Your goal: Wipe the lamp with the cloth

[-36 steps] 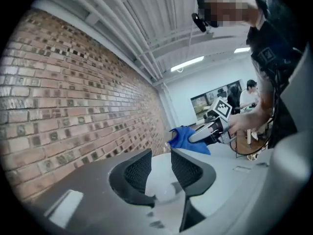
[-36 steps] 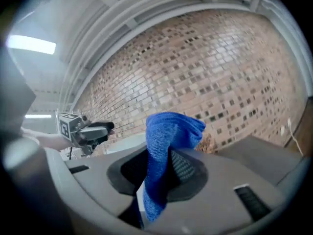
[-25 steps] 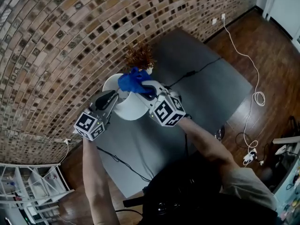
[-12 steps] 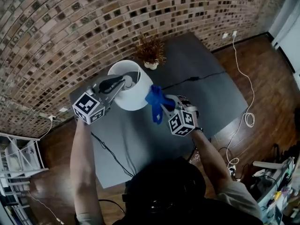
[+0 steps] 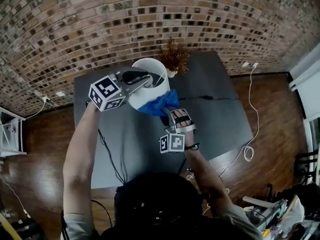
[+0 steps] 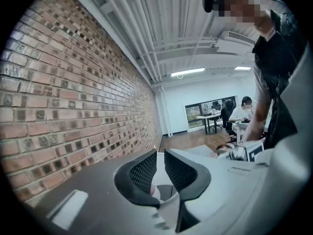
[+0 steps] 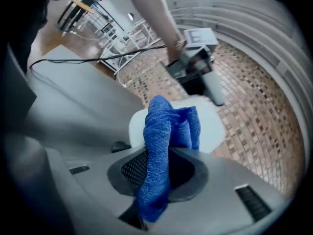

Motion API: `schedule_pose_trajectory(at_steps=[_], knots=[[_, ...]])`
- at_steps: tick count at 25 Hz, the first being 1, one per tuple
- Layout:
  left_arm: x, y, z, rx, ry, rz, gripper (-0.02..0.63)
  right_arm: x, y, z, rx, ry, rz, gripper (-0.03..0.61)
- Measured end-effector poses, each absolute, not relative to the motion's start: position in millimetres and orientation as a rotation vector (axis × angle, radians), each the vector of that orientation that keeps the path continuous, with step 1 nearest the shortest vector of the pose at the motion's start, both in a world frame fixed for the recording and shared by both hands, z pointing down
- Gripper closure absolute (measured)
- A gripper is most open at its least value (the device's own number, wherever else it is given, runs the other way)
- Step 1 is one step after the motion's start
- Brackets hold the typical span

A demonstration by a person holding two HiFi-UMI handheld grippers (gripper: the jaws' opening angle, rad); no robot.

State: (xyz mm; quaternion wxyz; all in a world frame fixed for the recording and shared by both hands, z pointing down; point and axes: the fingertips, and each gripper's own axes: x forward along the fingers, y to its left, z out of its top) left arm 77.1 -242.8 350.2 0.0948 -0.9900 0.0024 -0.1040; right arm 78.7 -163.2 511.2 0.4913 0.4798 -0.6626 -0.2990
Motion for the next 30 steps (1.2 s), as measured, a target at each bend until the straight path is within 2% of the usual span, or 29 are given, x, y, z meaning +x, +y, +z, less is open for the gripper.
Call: schedule_pose_trajectory(at_steps=[4,7,10,12,16,21,23,26,30], knots=[[79,-244,350,-2.955,-0.024,-0.310,0.566,75,-134,585,1.032,-1.673,-0.463,0.490],[80,-245,350,-2.990,-0.056,-0.309,0.581,74,-134,514,1.196,-1.740,-0.436,0.490],[80,-246,349,-3.009,-0.094,-0.327,0.591,66,-153,407,1.398,-1.672,-0.640,0.489],[81,-245,350,-3.012,-0.112,-0.345,0.591,57,-166,374,1.458,-1.592,-0.748,0.490],[81,-248,352,-3.018,-0.109,-0.351,0.591,20,-189,424,1.339,-1.508,-0.741,0.489],[85,-241,354,-2.986,-0.129,-0.386,0.591,-14,-183,555,1.051,-1.535,-0.486,0.489],[85,-240,354,-2.983,-0.119,-0.393,0.591,-17,-174,579,0.994,-1.578,-0.386,0.489],[86,-239,355,-2.977,-0.112,-0.395,0.591,-20,-160,560,1.018,-1.657,-0.321,0.490],[87,-232,358,-2.926,-0.171,-0.426,0.586,-16,-158,479,1.229,-1.777,-0.303,0.491]])
